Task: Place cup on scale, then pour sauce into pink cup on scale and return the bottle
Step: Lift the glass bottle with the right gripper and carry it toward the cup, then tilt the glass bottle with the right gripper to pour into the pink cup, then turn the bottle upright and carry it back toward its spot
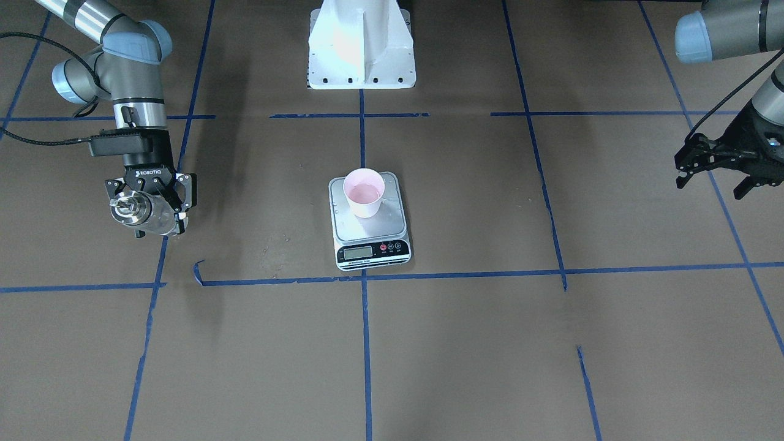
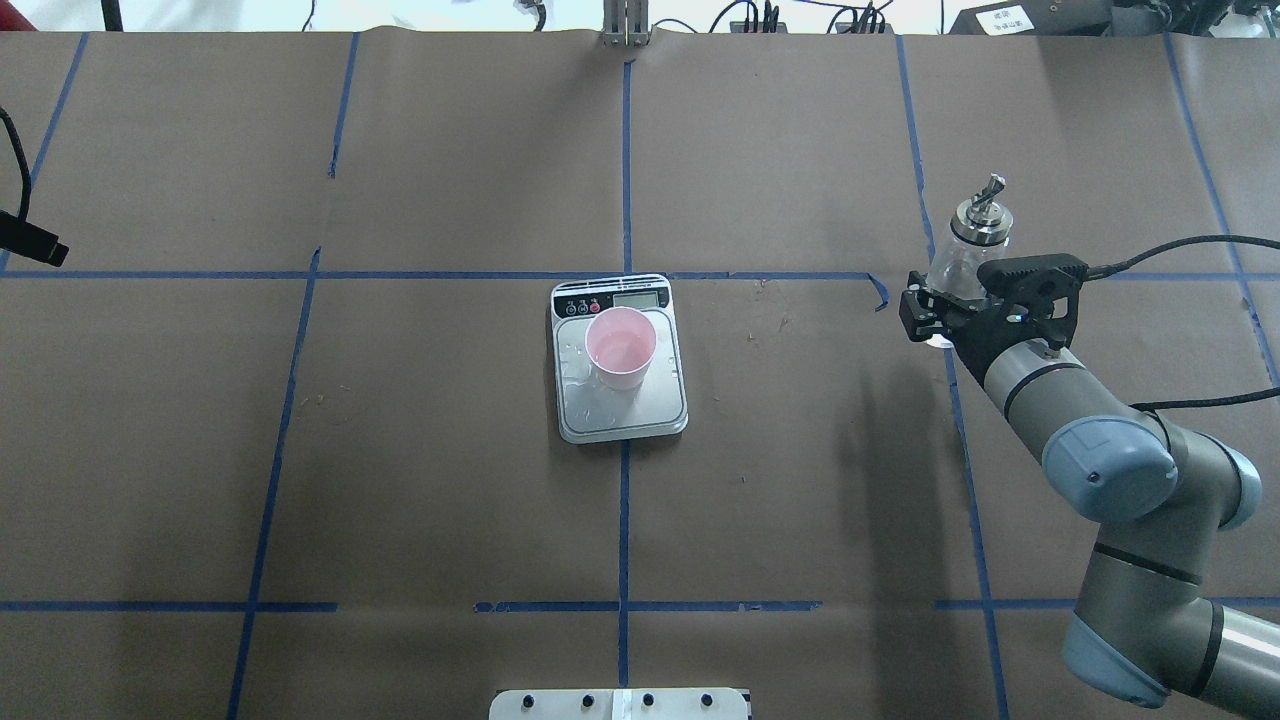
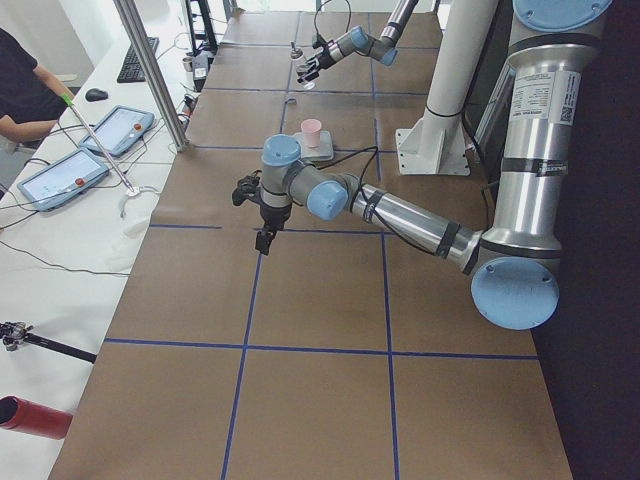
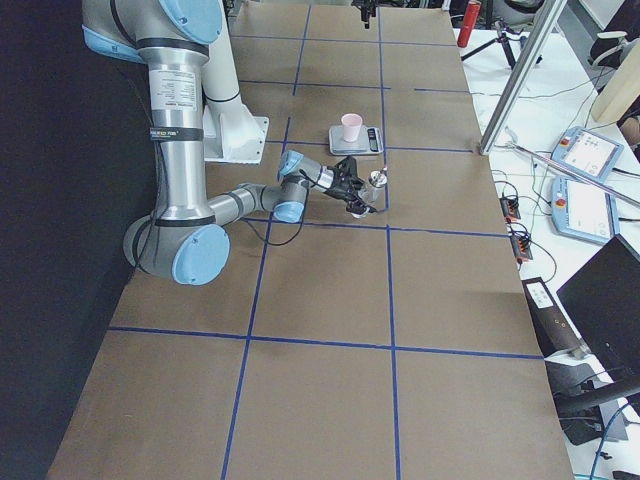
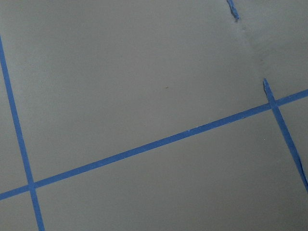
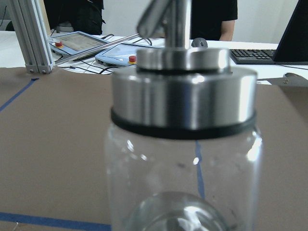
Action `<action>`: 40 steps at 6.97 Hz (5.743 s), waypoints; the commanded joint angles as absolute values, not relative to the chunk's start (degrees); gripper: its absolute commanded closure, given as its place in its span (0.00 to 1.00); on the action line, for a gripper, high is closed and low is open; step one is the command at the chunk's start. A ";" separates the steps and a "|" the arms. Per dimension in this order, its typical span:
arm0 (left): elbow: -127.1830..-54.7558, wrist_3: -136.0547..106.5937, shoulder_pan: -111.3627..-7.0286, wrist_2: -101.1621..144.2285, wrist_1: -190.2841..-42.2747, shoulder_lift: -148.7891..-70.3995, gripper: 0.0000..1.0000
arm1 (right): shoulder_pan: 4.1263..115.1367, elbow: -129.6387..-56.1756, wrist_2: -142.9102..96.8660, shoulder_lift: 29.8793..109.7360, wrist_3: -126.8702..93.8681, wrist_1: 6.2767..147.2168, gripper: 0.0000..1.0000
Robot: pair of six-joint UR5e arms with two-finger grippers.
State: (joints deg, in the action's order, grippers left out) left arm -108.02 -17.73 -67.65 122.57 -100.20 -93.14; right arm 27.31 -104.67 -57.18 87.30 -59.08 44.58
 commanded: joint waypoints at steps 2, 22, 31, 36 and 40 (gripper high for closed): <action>-107.76 -13.81 -70.91 122.61 -100.20 -92.55 0.00 | 27.43 -112.41 -55.57 81.13 -47.92 59.41 1.00; -97.38 1.93 -78.13 122.70 -106.17 -93.08 0.00 | 13.80 -98.96 -7.56 62.84 31.53 85.08 1.00; -97.82 1.76 -78.13 122.61 -106.17 -93.69 0.00 | 13.54 -96.59 -20.20 66.09 -5.98 60.92 1.00; -97.82 1.67 -78.13 122.61 -106.17 -94.04 0.00 | 14.41 -98.34 -31.96 68.89 -27.89 48.60 1.00; -99.22 1.50 -78.22 122.61 -106.08 -94.04 0.00 | 21.52 -106.92 -43.20 84.32 -51.11 48.43 1.00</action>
